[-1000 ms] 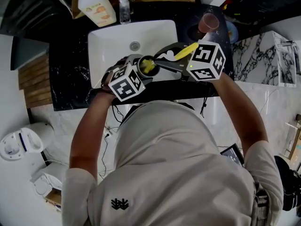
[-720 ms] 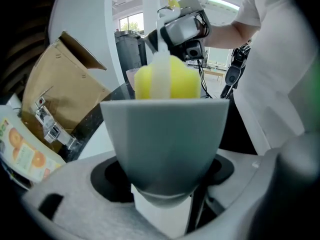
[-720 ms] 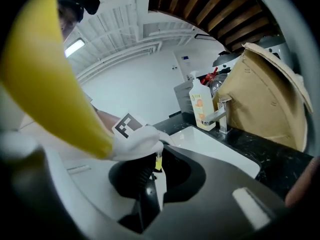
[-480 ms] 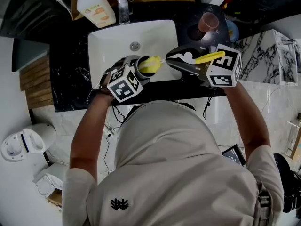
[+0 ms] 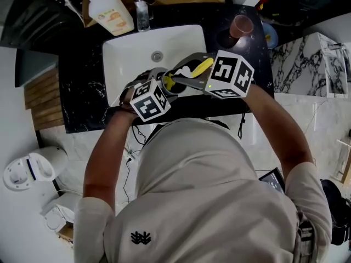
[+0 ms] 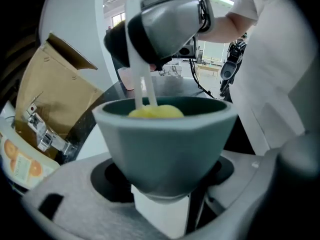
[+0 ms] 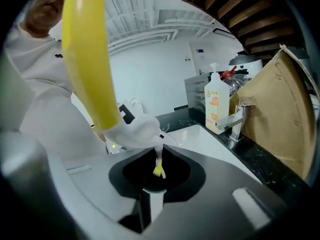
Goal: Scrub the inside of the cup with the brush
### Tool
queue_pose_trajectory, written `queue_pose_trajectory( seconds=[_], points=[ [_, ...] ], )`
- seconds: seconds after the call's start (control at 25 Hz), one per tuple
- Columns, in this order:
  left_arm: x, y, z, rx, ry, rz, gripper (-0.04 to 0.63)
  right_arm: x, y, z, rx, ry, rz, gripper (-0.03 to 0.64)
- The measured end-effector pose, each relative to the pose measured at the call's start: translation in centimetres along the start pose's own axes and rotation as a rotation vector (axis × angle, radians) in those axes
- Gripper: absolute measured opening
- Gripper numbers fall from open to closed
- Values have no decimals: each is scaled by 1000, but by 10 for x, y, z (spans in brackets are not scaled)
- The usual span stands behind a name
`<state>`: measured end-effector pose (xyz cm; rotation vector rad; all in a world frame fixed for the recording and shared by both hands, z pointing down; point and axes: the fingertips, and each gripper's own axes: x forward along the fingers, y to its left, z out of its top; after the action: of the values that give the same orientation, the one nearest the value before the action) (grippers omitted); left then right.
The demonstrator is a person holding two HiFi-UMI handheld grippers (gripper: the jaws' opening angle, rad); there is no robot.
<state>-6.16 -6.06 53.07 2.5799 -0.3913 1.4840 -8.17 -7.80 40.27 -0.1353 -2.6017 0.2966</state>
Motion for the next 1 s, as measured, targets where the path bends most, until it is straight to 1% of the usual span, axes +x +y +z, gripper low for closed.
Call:
queue_pose_trajectory(
  seconds=[0.12, 0.24, 0.44, 0.56, 0.64, 0.72, 0.84, 1.0],
  points=[
    [1, 0, -3, -1, 6, 1, 364, -2, -1, -1, 16, -1, 3, 48],
    [1, 2, -9, 0, 21, 16, 364, -15, -5, 1, 49, -35, -15, 48],
    [1, 7, -19, -28, 27, 45, 362, -40, -7, 4, 86, -92, -50, 48],
    [-2, 14, -19, -56, 8, 59, 364, -55, -7, 8, 97, -128, -71, 48],
    [-3, 14, -16, -56, -2, 57, 364, -53, -6, 10, 96, -137, -73, 48],
    [-1, 9, -10, -34, -1, 50, 364, -41, -4, 9, 82, -122, -66, 48],
    [3, 9, 0, -10, 4, 48, 364, -15, -7, 1, 61, -73, -62, 48],
    [-1, 14, 0, -15, 3, 62, 364, 6, -7, -15, 86, -36, -46, 48]
  ],
)
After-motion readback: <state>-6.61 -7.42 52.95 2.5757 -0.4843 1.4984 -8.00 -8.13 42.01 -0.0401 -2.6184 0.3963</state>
